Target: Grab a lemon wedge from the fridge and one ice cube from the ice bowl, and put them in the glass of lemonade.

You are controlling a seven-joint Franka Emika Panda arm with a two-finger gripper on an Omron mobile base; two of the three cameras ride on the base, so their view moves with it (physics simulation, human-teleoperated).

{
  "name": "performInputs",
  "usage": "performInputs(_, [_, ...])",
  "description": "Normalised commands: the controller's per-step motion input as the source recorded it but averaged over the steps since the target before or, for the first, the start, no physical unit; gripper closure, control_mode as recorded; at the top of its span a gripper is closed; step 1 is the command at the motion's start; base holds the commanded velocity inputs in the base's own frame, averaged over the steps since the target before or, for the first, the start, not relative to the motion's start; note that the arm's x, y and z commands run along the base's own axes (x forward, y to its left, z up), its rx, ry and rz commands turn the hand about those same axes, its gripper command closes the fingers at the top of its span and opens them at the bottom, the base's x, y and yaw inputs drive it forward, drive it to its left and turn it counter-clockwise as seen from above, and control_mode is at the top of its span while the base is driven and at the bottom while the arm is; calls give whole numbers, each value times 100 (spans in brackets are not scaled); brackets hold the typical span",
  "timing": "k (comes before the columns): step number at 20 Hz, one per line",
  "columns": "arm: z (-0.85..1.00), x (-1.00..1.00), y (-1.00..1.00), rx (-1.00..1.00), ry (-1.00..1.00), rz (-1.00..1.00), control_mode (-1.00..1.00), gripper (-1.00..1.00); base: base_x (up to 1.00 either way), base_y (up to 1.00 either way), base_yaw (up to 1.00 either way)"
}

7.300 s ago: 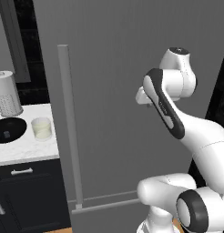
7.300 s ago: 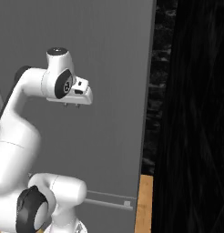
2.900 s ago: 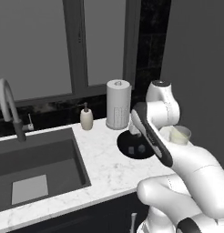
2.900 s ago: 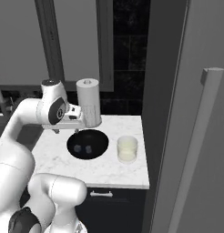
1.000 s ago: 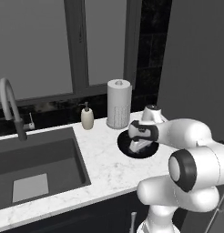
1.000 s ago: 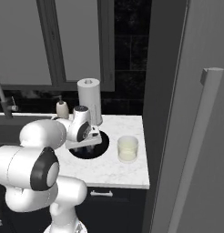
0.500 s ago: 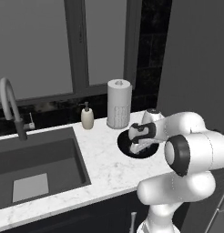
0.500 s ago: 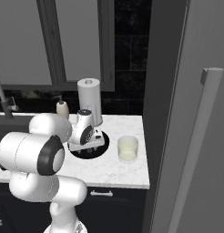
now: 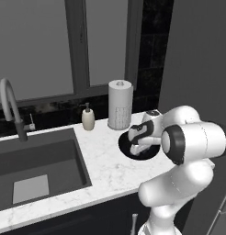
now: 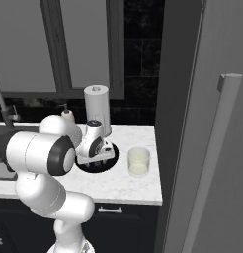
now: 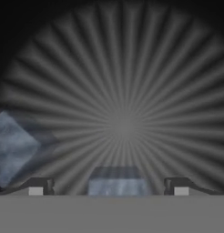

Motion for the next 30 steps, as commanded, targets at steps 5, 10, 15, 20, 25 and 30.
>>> performInputs(5, [-2, 16, 0, 0, 0, 0, -100, -100, 0, 0, 0])
performInputs(10, [-6, 0, 0, 0, 3, 0, -100, -100, 0, 0, 0])
performInputs(15, [-9, 0, 0, 0, 4, 0, -100, 100, 0, 0, 0])
performInputs(20, [0, -5, -3, 0, 3, -1, -100, 100, 0, 0, 0])
performInputs(25, [5, -9, -7, 0, 4, -9, -100, 100, 0, 0, 0])
performInputs(30, [84, -37, -5, 0, 0, -22, -100, 100, 0, 0, 0])
